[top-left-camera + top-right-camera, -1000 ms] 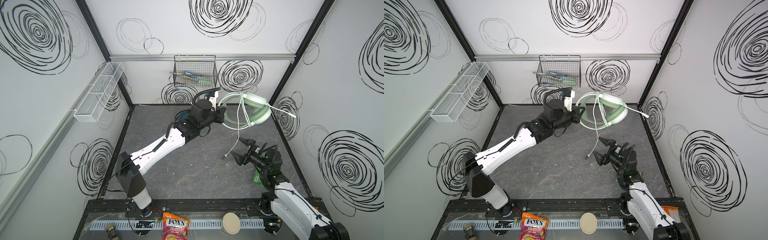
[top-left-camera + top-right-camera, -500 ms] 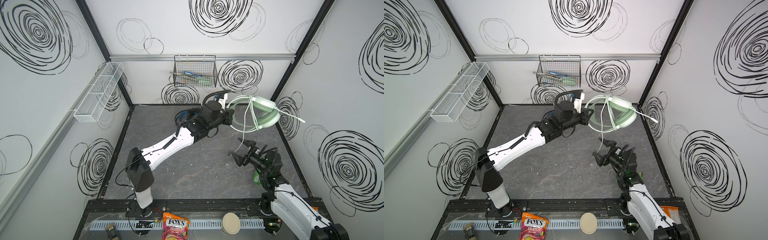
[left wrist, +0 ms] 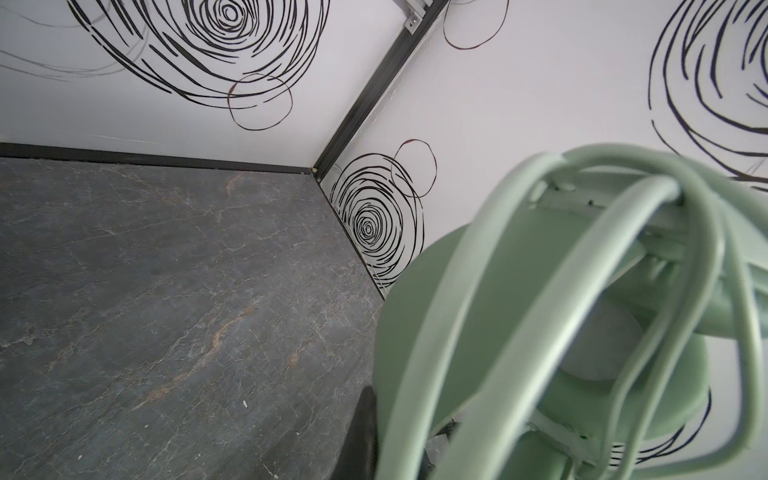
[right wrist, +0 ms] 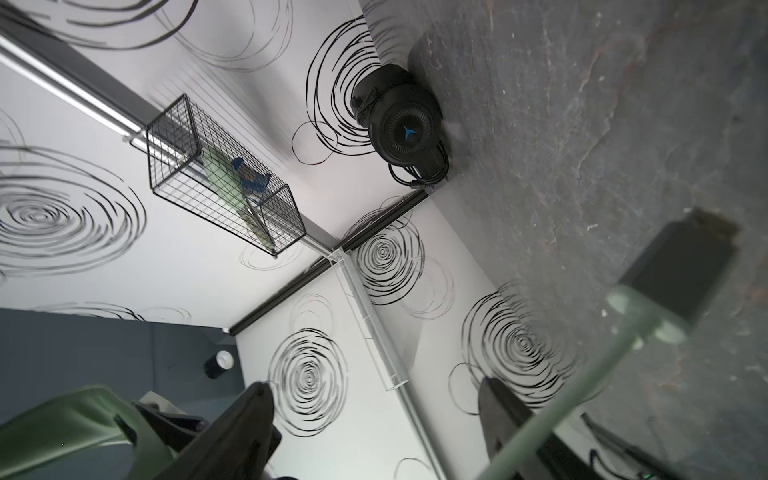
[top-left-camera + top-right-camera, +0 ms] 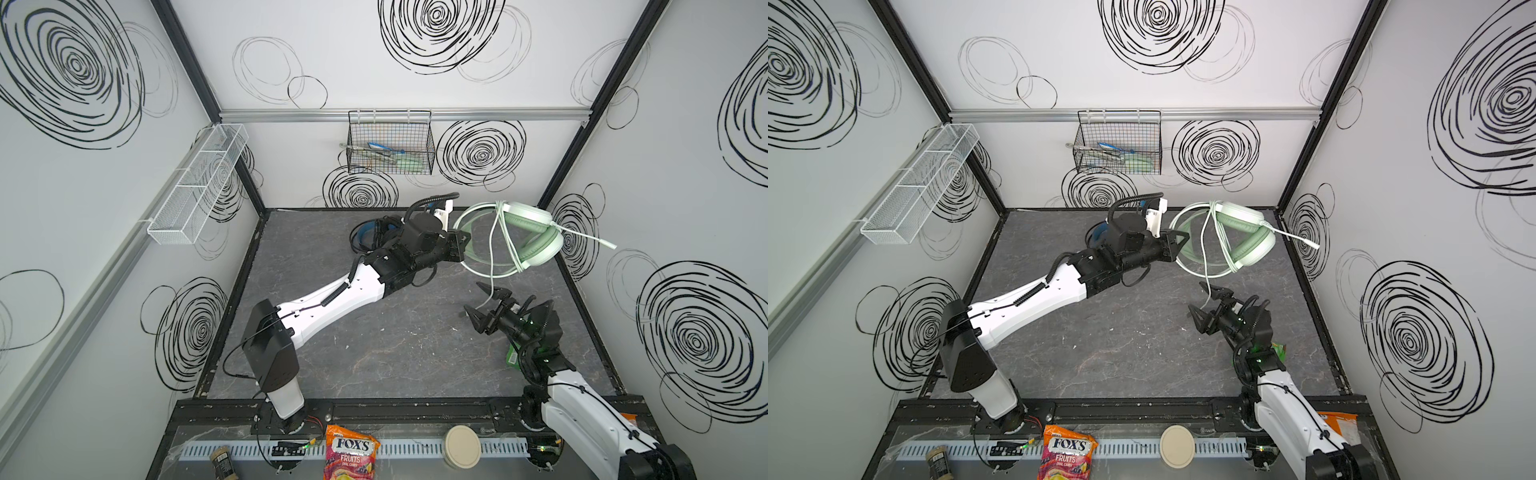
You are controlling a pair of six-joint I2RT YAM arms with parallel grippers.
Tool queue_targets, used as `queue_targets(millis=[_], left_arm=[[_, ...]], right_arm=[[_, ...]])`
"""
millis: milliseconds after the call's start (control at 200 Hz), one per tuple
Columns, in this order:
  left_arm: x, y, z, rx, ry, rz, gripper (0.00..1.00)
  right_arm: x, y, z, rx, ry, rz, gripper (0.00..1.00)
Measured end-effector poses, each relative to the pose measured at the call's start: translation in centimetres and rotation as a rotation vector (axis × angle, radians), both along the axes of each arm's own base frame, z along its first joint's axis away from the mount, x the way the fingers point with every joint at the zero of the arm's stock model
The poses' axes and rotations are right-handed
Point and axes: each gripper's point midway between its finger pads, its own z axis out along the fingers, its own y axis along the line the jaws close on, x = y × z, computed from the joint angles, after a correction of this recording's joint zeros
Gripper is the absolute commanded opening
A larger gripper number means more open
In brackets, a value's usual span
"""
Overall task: Wrap the headphones
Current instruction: 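Grasp the cable near the USB plug with the right gripper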
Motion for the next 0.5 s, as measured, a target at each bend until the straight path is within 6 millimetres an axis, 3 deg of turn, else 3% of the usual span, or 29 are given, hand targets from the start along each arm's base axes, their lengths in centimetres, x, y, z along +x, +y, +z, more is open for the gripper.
queue_targets(millis=[120, 200, 375, 500], left_arm=[[-0.5, 0.3, 0.8, -0.008, 0.001, -0.003, 0.00], [-0.9, 0.9, 1.3, 0.000, -0.006, -0.002, 0.00], [-0.5, 3.7, 2.0, 0.073, -0.047, 0.039, 0.00], [1.3, 7.1, 3.0, 0.102, -0.075, 0.115, 0.00]], right_arm=[[0.1, -0.2, 0.1, -0.015, -0.018, -0.006, 0.29], [0.2, -0.4, 0.2, -0.027, -0.031, -0.012, 0.16], [0.8, -0.5, 0.6, -0.069, -0.058, -0.013, 0.00], [1.8, -0.3, 2.4, -0.110, -0.114, -0.005, 0.00]])
